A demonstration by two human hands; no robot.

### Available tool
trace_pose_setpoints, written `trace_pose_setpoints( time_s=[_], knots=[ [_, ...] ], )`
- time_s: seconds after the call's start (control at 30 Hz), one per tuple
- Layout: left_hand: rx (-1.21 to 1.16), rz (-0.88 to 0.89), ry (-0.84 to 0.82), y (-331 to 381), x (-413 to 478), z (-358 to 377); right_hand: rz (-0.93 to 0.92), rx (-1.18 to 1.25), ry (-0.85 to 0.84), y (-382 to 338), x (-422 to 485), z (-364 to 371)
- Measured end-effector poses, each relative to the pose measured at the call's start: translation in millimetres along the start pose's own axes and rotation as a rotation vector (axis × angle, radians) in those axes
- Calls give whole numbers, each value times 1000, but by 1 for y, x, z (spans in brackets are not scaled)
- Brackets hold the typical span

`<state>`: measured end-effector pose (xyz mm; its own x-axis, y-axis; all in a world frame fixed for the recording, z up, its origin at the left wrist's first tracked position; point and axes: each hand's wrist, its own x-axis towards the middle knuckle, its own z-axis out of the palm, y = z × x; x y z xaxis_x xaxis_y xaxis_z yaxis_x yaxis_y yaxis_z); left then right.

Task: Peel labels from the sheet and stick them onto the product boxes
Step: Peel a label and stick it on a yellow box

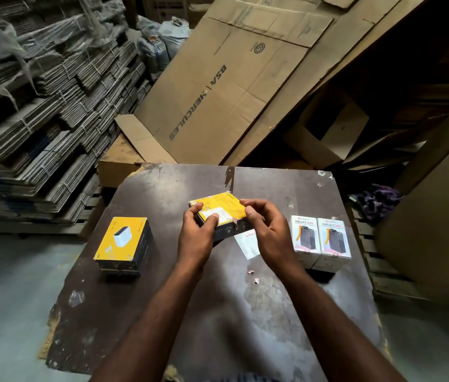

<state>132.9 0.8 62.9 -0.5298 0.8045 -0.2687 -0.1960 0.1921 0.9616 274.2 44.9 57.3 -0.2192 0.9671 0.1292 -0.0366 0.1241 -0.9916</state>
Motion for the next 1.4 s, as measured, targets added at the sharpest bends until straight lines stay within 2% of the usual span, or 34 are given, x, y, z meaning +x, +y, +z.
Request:
trace_pose_setpoints(
  time_s=[0.17,0.3,0.43,0.73,0.97,1.13,1.4],
  knots=[
    [108,15,-75,4,2,-6,-138,-450,-405,-18,10,-21],
    [143,-36,-147,8,1,-9,-207,-598,-545,-28,20,-29],
    [143,-59,-176,8,0,-10,-204,-626,-544,-29,23,-30],
    [119,-31,-112,4,-1,-8,-315,-668,-387,-22,13,-21],
    [109,10,-66,4,-1,-11,-206,-495,-248,-35,7,-18],
    [53,44,-68,8,-4,-9,-81,-586,-301,-35,9,-16],
    [52,4,-190,12,-10,-13,13,-714,-375,-47,11,-16]
  ],
)
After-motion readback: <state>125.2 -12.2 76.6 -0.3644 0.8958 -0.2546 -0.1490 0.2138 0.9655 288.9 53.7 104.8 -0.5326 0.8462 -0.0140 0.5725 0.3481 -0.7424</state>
